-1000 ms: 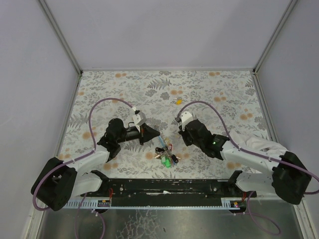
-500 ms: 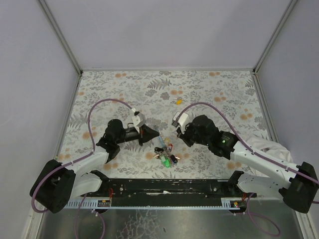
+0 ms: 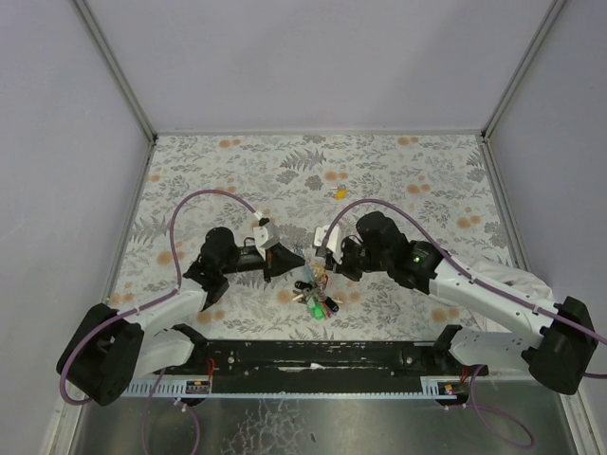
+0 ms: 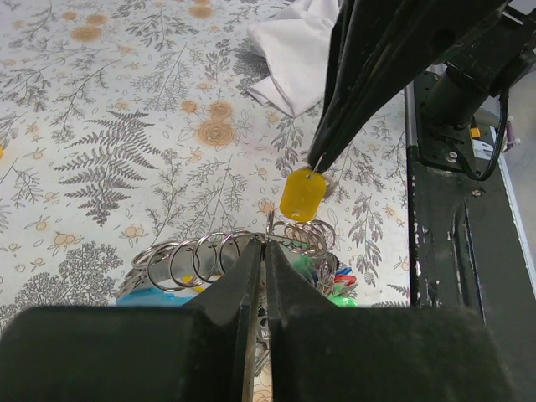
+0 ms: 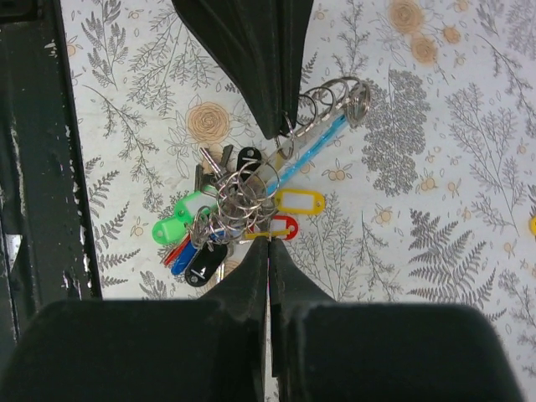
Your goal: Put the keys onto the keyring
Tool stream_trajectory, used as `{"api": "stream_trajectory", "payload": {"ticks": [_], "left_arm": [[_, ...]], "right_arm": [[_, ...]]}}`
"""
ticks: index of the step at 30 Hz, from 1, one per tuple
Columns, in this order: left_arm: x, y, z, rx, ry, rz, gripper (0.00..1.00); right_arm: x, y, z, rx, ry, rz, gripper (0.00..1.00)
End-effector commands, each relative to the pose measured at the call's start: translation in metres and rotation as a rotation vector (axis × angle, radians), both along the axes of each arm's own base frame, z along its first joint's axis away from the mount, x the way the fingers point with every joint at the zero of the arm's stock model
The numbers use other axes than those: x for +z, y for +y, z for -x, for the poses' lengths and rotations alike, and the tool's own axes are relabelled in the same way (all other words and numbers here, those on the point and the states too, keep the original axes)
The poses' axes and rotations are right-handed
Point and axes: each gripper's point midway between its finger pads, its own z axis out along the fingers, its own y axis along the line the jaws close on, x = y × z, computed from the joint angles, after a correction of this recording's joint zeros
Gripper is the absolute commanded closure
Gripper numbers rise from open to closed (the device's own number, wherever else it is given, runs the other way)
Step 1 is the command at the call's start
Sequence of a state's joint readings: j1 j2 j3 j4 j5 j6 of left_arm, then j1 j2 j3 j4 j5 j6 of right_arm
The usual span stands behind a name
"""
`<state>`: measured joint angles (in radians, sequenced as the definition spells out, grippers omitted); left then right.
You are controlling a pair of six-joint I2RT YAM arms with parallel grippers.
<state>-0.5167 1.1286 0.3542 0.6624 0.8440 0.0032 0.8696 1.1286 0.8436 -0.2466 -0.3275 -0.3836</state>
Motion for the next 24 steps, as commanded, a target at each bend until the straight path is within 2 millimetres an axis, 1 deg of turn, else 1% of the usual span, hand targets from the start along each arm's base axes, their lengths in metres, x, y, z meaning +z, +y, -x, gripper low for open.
{"api": "stream_trajectory", "payload": {"ticks": [1, 7, 10, 24], "left_arm": [[0.001, -0.004, 0.009, -0.070, -0.056, 0.004, 1.00], [0.000, -0.007, 0.014, -0.116, -0.053, 0.002, 1.00], [0.000, -0.008, 0.015, -0.126, -0.049, 0.006, 1.00], [0.003, -0.009, 0.016, -0.133, -0.047, 0.019, 1.00]], "right_arm": [[0.021, 0.019, -0.001, 0.117, -0.066, -0.036, 1.00], [0.018, 0.021, -0.005, 0.121, -0.115, -0.057, 1.00], [0.019, 0.023, -0.005, 0.127, -0.127, -0.078, 1.00], [0.008, 0.029, -0.001, 0.166, -0.073, -0.042, 1.00]]}}
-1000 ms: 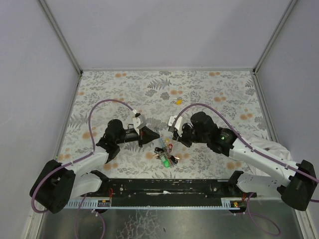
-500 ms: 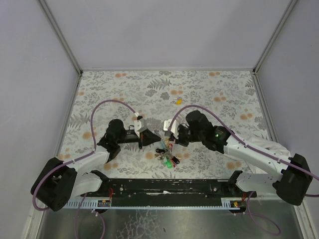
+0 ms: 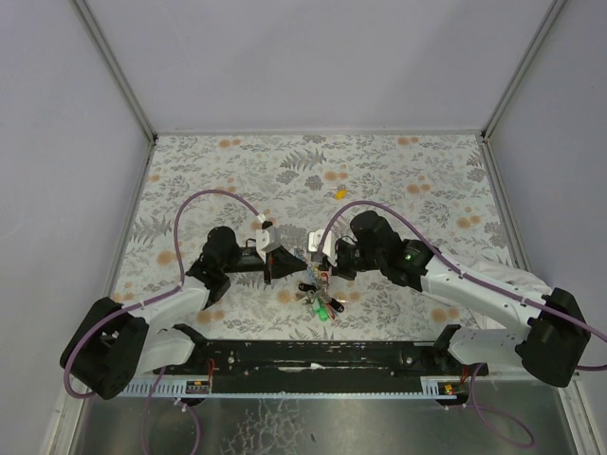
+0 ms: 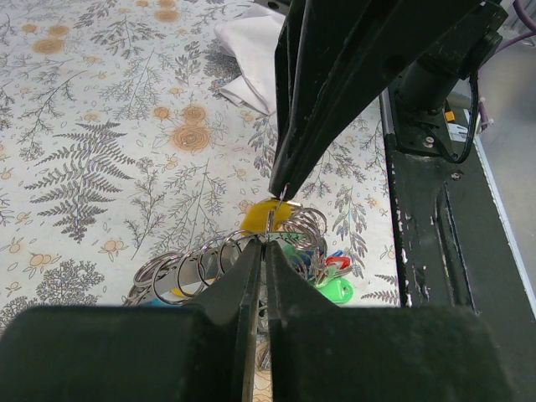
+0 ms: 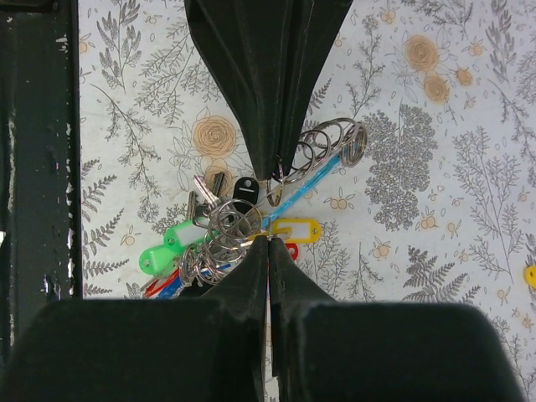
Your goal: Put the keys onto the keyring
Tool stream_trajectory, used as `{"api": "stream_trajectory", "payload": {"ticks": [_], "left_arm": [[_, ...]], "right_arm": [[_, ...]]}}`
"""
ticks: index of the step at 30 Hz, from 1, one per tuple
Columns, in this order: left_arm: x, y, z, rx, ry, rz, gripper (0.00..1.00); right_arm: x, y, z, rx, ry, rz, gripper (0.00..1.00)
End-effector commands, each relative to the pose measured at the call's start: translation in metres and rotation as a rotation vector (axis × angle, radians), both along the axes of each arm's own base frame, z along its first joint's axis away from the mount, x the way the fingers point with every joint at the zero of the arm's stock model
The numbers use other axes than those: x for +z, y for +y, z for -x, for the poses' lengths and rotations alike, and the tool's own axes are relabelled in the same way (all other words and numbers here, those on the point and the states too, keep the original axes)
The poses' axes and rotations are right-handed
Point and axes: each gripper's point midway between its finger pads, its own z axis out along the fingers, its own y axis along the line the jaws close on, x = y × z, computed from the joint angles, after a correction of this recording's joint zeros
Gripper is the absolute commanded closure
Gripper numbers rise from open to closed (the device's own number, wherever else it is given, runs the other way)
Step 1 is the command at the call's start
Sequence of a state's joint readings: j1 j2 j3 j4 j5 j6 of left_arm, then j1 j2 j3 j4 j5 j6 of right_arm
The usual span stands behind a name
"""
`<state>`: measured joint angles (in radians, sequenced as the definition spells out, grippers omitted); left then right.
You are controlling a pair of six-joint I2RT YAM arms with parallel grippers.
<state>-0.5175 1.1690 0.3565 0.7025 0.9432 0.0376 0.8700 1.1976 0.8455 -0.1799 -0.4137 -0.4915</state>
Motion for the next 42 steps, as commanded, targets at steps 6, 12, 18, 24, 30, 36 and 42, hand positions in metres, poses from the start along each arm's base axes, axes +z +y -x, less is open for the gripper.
{"api": "stream_trajectory", "payload": {"ticks": [6, 12, 18, 24, 30, 36, 42], "left_arm": [[0.005, -0.004, 0.005, -0.035, -0.017, 0.015, 1.00], [0.005, -0.004, 0.005, -0.036, -0.014, 0.015, 1.00], [0.006, -0.004, 0.005, -0.037, -0.015, 0.016, 1.00], [0.006, -0.005, 0.006, -0.042, -0.015, 0.016, 1.00], [0.005, -0.005, 0.006, -0.043, -0.011, 0.015, 1.00], [0.005, -0.005, 0.004, -0.031, -0.009, 0.013, 1.00], [0.004, -0.004, 0.000, -0.005, 0.001, 0.009, 1.00]], "right_arm": [[0.014, 0.012, -0.006, 0.014, -0.030, -0.030, 1.00], [0.019, 0.014, -0.004, 0.022, -0.034, -0.049, 1.00], [0.024, 0.018, -0.003, 0.035, -0.037, -0.070, 1.00], [0.026, 0.019, -0.003, 0.040, -0.040, -0.077, 1.00], [0.025, 0.019, -0.002, 0.038, -0.039, -0.074, 1.00], [0.024, 0.018, 0.000, 0.047, -0.034, -0.072, 1.00], [0.021, 0.014, -0.001, 0.030, -0.034, -0.052, 1.00]]}}
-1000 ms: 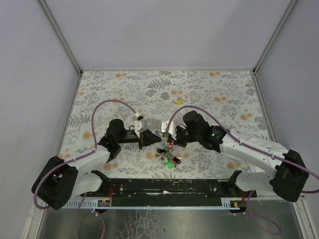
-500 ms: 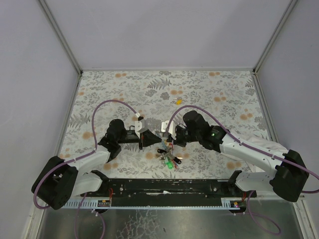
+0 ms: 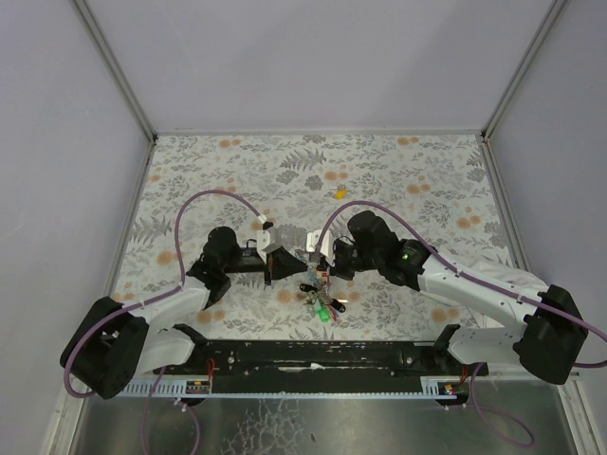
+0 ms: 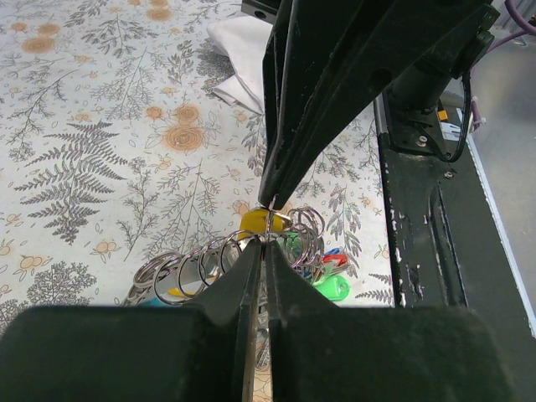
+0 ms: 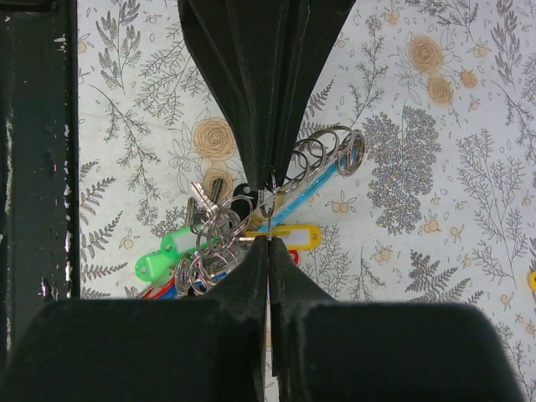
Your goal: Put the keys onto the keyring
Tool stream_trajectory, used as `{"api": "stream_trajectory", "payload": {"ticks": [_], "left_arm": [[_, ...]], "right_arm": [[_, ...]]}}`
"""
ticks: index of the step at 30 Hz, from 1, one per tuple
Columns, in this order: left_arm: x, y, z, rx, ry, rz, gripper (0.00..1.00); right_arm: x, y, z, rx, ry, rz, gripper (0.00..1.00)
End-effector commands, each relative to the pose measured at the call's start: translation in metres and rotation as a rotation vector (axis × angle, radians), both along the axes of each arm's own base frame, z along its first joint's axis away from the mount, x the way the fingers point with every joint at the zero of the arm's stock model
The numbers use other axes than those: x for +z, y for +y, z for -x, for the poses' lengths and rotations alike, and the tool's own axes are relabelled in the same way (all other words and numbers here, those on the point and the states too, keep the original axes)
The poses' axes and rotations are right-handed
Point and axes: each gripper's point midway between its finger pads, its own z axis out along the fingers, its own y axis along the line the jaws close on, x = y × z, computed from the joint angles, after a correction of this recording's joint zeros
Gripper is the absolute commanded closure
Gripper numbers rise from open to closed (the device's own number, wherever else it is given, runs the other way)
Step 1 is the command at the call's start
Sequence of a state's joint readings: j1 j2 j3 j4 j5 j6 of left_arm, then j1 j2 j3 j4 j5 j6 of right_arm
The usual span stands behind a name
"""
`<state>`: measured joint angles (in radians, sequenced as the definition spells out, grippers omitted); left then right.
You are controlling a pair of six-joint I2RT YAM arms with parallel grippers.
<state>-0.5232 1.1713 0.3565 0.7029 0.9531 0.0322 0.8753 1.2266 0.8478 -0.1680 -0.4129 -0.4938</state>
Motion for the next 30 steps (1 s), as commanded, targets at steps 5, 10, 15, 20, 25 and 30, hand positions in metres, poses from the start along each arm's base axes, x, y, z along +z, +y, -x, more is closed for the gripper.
{"api": "stream_trajectory", "payload": {"ticks": [5, 10, 15, 20, 25, 30], "left_arm": [[0.0039, -0.0027, -0.0050, 0.020, -0.003, 0.007, 1.00], [0.0055, -0.0029, -0.0036, 0.013, -0.009, 0.010, 1.00], [0.0048, -0.0031, -0.0024, 0.005, -0.005, 0.010, 1.00], [0.0061, -0.0036, -0.0015, -0.002, -0.009, 0.014, 1.00], [0.0060, -0.0037, -0.0006, -0.006, -0.007, 0.014, 1.00], [0.0059, -0.0036, -0.0002, -0.007, -0.007, 0.014, 1.00]], "right_arm": [[0.0339, 0.0111, 0.0014, 0.023, -0.046, -0.084, 1.00], [0.0362, 0.0122, 0.0017, 0.027, -0.047, -0.092, 1.00], [0.0365, 0.0135, 0.0007, 0.023, -0.042, -0.094, 1.00], [0.0356, 0.0134, -0.0016, 0.006, -0.041, -0.089, 1.00], [0.0367, 0.0141, -0.0013, 0.007, -0.038, -0.096, 1.00], [0.0357, 0.0142, -0.0030, -0.003, -0.040, -0.092, 1.00]]}}
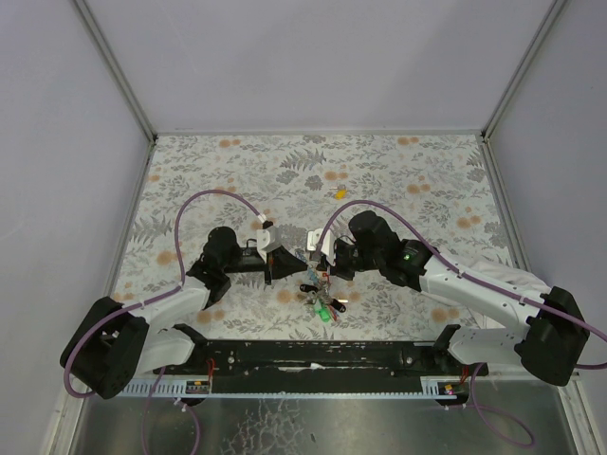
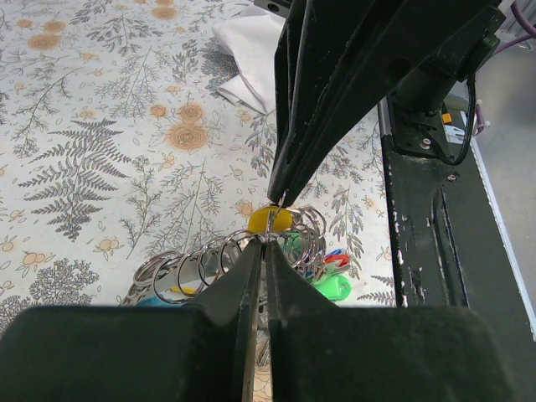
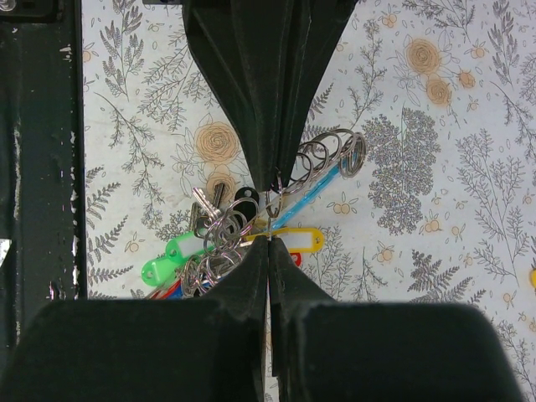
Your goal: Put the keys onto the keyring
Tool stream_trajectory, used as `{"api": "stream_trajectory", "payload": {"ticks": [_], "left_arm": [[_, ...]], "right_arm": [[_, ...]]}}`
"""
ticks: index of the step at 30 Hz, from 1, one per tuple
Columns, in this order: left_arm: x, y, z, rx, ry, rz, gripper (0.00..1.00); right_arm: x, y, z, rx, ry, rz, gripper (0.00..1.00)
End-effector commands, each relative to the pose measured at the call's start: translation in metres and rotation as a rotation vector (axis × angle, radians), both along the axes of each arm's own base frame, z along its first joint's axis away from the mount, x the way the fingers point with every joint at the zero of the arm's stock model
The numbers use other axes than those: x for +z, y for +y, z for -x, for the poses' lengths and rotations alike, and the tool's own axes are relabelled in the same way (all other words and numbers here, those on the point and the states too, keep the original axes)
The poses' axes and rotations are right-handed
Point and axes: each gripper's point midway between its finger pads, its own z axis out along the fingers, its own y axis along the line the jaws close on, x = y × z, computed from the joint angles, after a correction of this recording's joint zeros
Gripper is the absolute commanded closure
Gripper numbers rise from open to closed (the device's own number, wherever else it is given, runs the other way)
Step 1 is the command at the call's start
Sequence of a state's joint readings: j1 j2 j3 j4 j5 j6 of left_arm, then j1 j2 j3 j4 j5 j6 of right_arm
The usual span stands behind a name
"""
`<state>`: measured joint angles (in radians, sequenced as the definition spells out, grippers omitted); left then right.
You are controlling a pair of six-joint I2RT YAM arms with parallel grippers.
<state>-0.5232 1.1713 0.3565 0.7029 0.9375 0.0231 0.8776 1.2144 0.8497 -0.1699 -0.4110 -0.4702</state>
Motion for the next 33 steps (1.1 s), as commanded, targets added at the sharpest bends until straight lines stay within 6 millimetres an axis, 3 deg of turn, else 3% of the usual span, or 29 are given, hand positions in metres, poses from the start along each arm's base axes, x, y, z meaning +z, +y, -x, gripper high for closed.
{"api": "stream_trajectory", "payload": {"ticks": [1, 33], "left_arm": [[0.0059, -0.0039, 0.0020, -0.024, -0.015, 0.015, 1.00], [0.0060, -0.0045, 0.0013, -0.021, -0.012, 0.015, 1.00]], "right_arm": [[0.0310, 0.0143, -0.0047, 0.007, -0.050, -0.077, 1.00], [0.0310, 0.0127, -0.0054, -0.002, -0.052, -0.073, 1.00]]}}
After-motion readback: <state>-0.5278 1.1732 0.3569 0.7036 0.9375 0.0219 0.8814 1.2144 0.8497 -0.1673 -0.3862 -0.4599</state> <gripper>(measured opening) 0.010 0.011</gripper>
